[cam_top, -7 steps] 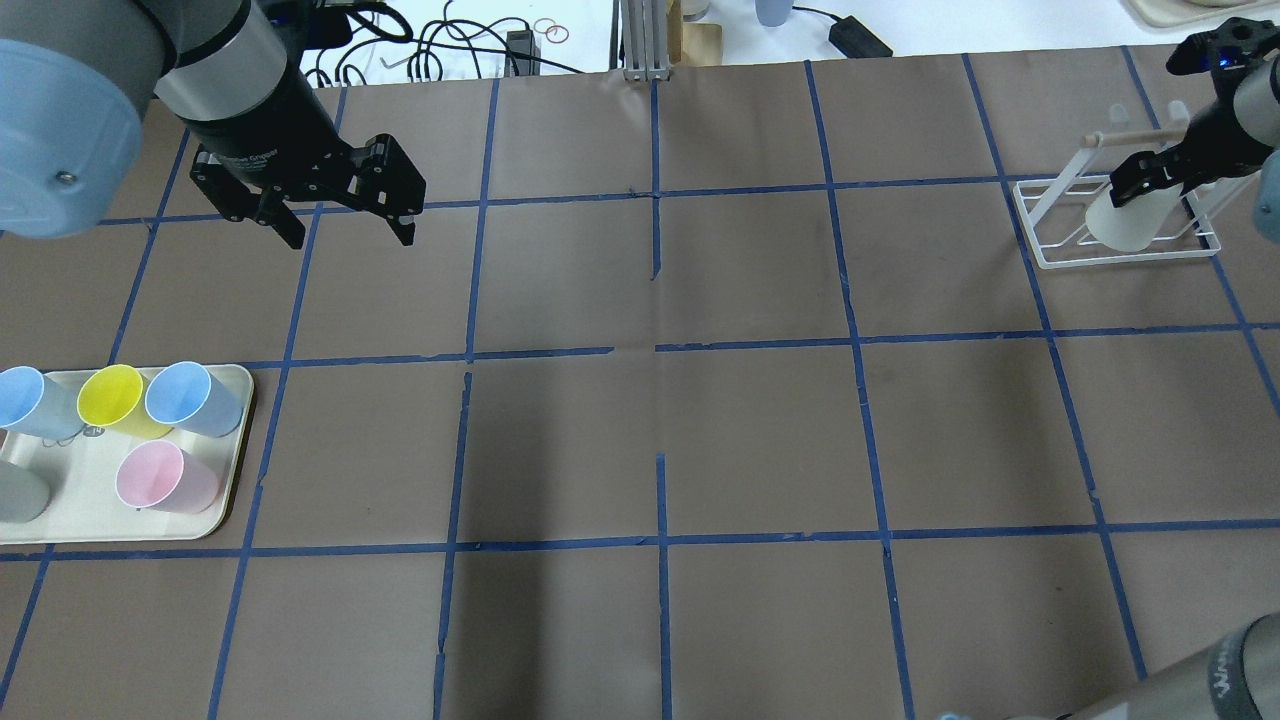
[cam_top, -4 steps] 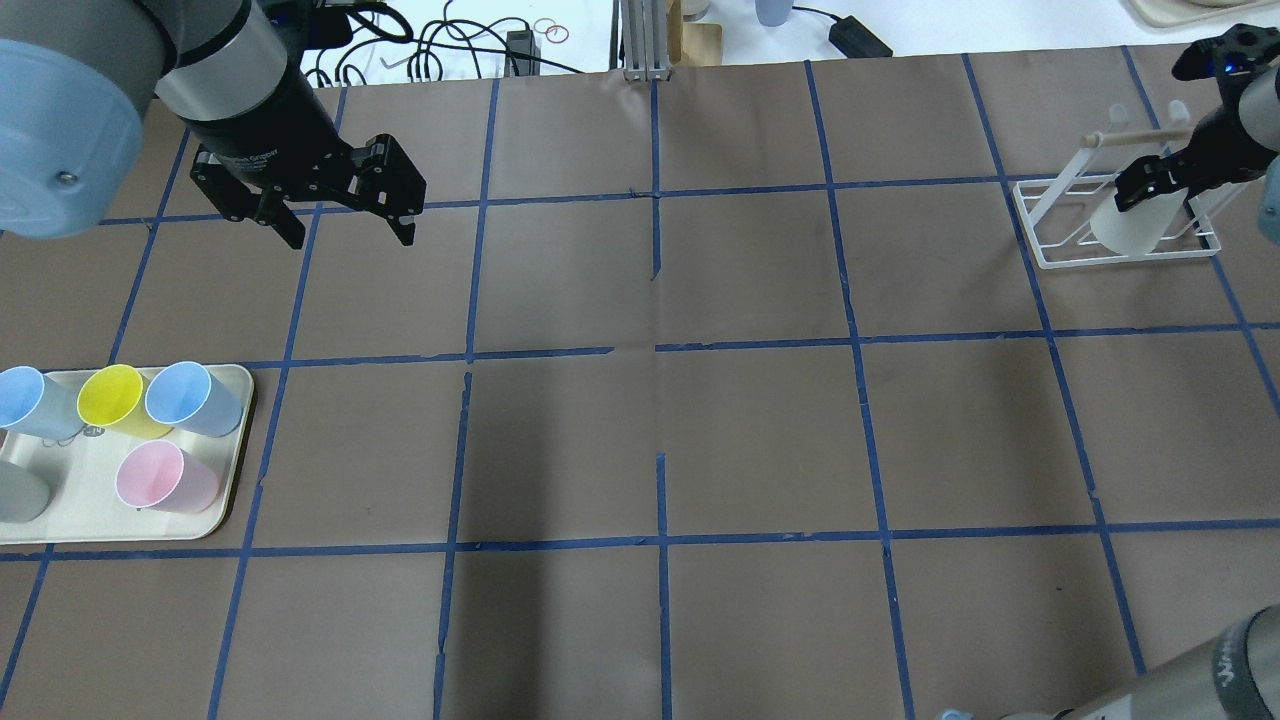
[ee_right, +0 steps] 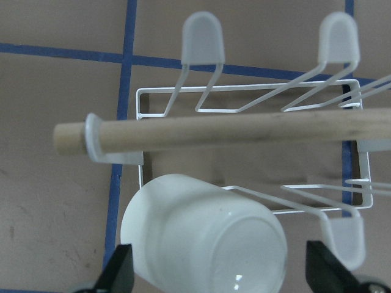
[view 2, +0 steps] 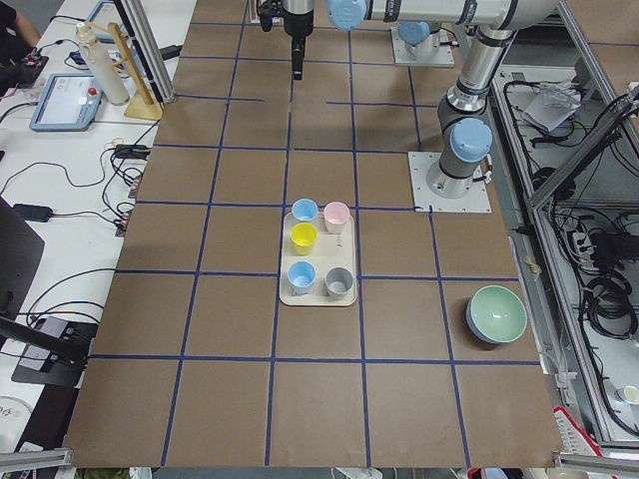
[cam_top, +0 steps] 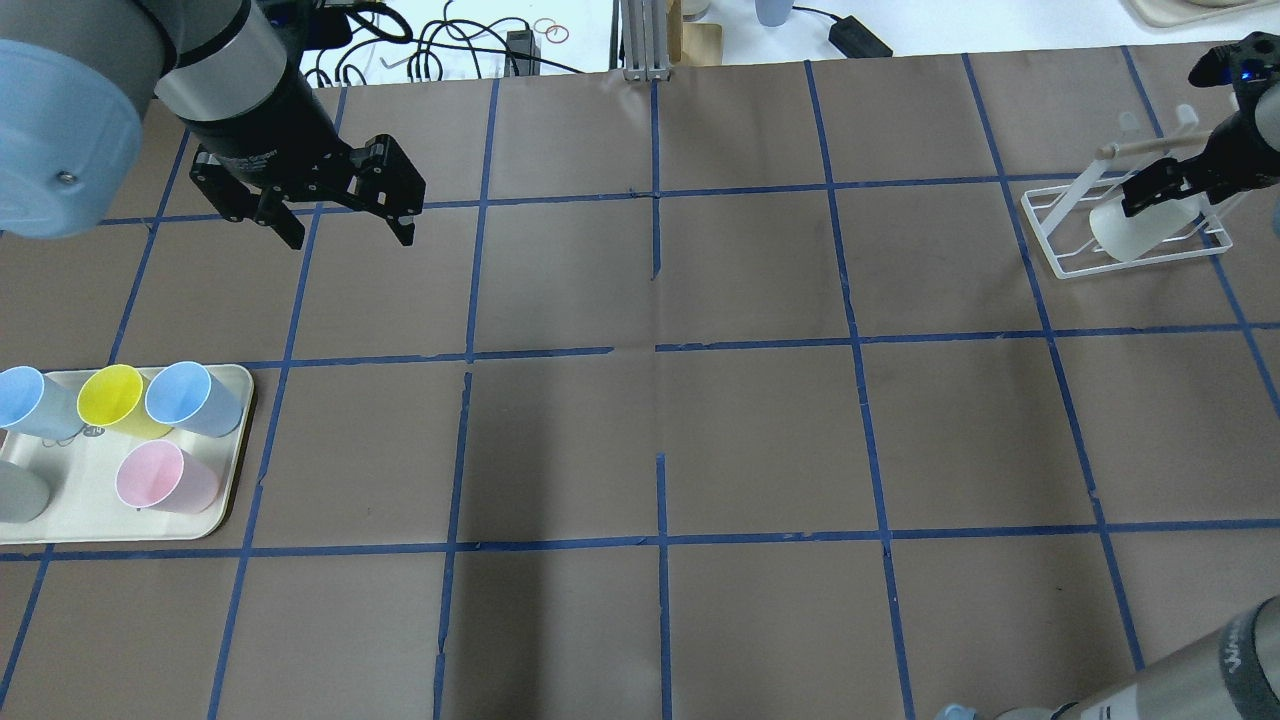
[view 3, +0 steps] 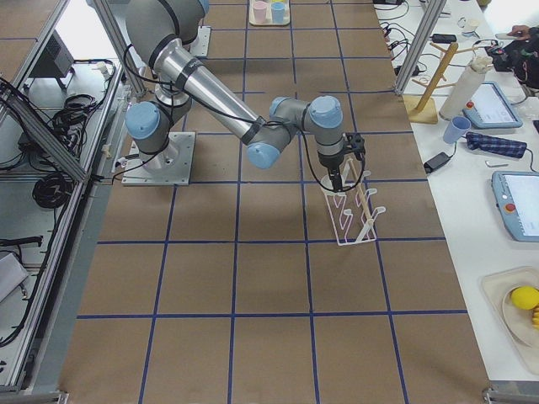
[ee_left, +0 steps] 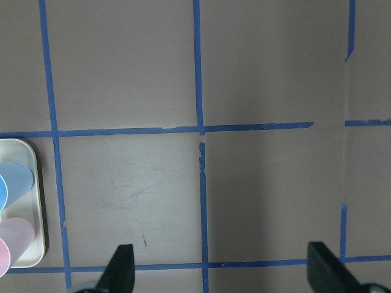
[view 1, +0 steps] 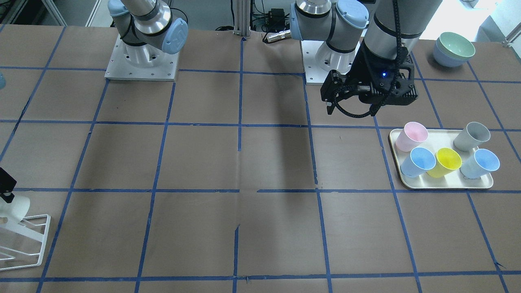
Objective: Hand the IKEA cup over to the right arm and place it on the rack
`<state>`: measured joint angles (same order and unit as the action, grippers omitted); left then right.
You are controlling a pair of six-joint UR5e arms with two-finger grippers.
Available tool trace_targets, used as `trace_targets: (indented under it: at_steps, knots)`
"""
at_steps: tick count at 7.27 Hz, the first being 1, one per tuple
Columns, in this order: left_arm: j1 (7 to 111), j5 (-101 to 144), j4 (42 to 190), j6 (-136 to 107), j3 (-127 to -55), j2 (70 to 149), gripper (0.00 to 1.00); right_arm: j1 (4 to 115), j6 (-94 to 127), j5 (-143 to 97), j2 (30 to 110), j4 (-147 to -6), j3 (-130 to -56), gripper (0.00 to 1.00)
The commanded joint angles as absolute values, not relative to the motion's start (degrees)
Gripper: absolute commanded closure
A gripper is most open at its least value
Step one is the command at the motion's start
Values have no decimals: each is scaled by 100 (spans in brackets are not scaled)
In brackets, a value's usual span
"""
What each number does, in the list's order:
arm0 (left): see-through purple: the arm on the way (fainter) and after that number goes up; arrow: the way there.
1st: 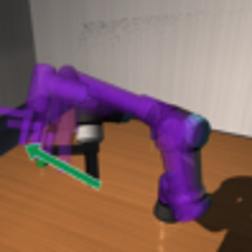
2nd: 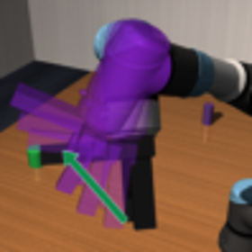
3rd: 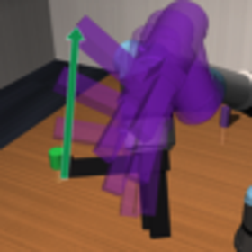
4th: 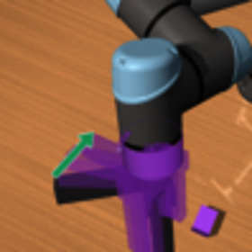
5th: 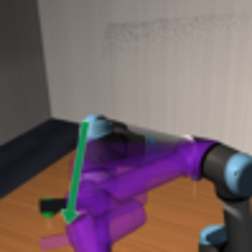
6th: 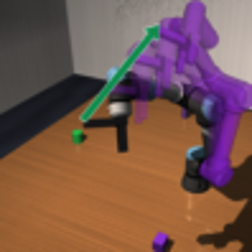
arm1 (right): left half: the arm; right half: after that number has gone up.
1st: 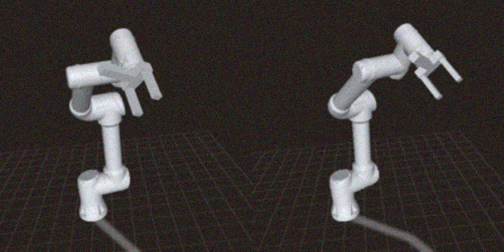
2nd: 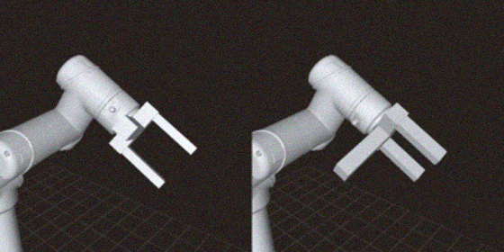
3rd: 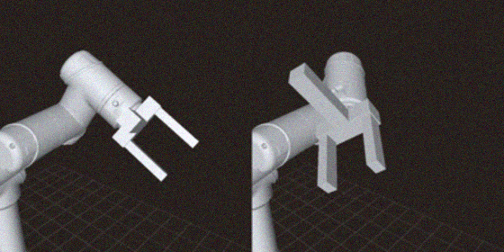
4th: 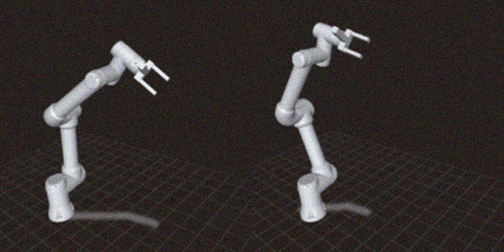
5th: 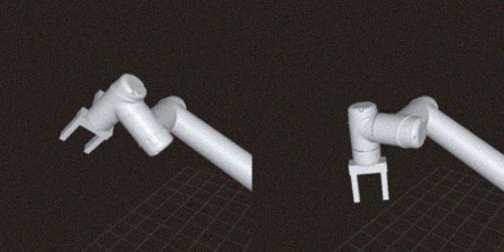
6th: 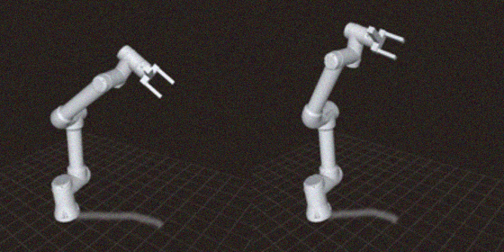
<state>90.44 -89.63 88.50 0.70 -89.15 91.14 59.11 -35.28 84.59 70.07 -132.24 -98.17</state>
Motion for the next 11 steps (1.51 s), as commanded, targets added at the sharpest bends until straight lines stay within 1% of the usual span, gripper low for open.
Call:
trace_targets:
  at_steps: [1,2,3,6,7,8,10,11]
  knots:
    - [9044,-8956,8851,70,-8912,9114,0,5906,-3498,8490,7075,-13166,-9782,0]
    - [9044,-8965,8851,70,-8912,9114,0,5915,-3489,8490,7223,-13018,-9713,0]
    - [9035,-8965,8851,70,-8912,9114,0,5915,-3481,8490,7486,-12521,-9660,0]
    - [9000,-8965,8851,70,-8912,9105,0,5967,-2658,8490,8583,-10632,-9589,0]
    - [9000,-8965,8851,70,-8912,9105,0,5994,-2480,8482,8944,-10269,-9598,0]
    - [9000,-8965,8851,70,-8912,9105,0,6029,-2392,8455,9200,-9509,-9598,0]
    - [8991,-8965,8851,70,-8912,9114,0,6282,-1700,8499,9683,-9055,-9598,0]
    - [8983,-8982,8851,79,-8912,9106,0,6580,-1270,8638,9738,-8931,-9589,0]
